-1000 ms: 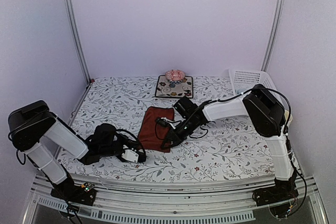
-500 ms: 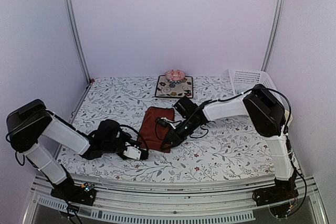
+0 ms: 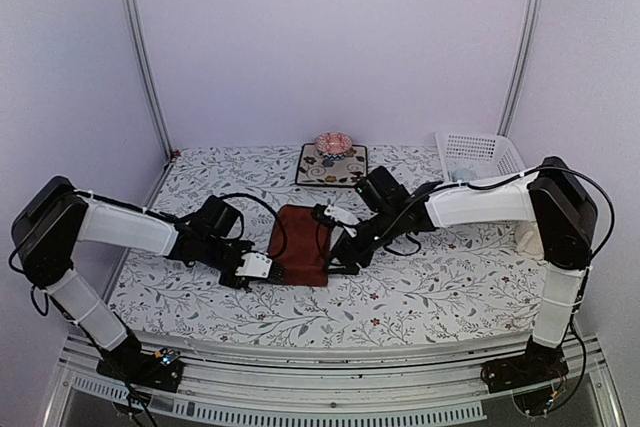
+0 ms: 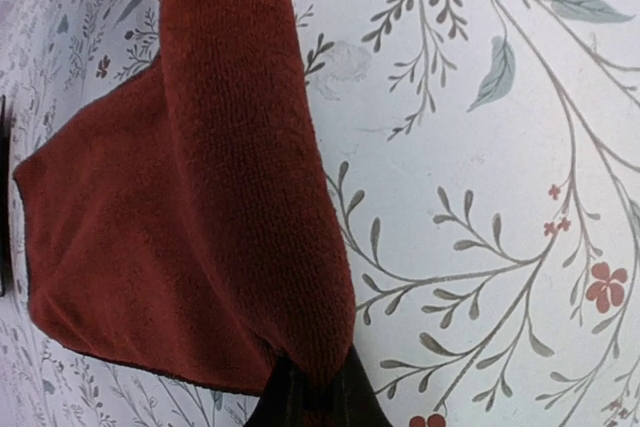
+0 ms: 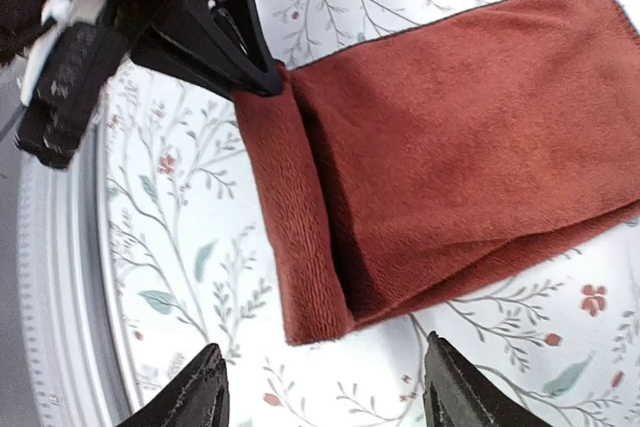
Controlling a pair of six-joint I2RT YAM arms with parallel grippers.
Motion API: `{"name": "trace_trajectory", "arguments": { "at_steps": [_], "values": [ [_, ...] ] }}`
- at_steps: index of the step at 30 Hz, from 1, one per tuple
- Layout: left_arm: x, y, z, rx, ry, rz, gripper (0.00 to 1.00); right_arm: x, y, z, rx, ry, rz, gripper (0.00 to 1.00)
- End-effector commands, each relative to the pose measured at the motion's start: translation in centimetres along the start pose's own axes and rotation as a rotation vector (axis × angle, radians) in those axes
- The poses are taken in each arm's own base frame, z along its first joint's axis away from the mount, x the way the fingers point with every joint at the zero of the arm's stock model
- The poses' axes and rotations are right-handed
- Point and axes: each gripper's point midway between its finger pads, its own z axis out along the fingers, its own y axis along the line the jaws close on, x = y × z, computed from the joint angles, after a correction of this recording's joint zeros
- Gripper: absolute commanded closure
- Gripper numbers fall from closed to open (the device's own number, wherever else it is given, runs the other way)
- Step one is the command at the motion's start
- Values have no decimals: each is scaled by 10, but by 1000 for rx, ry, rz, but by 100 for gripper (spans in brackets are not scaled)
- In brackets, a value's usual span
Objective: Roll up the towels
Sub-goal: Roll the towel at the center of the board.
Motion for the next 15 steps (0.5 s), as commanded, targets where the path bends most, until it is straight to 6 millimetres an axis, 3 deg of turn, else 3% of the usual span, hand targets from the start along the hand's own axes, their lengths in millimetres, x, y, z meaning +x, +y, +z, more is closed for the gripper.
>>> {"name": "trace_trajectory", "arguments": {
  "at_steps": [1, 3, 8, 15],
  "values": [
    [2, -28, 0, 201, -27, -164, 100, 5, 1, 3, 255, -25, -293, 32],
    [0, -24, -1, 232, -45, -200, 100, 9, 12, 6, 324, -48, -418, 30],
    [-1, -18, 2, 308, -56, -267, 100, -4, 31, 11, 456, -132, -639, 28],
    [5, -22, 9, 357, -38, -286, 100, -8, 36, 31, 569, -114, -836, 23]
  ]
}}
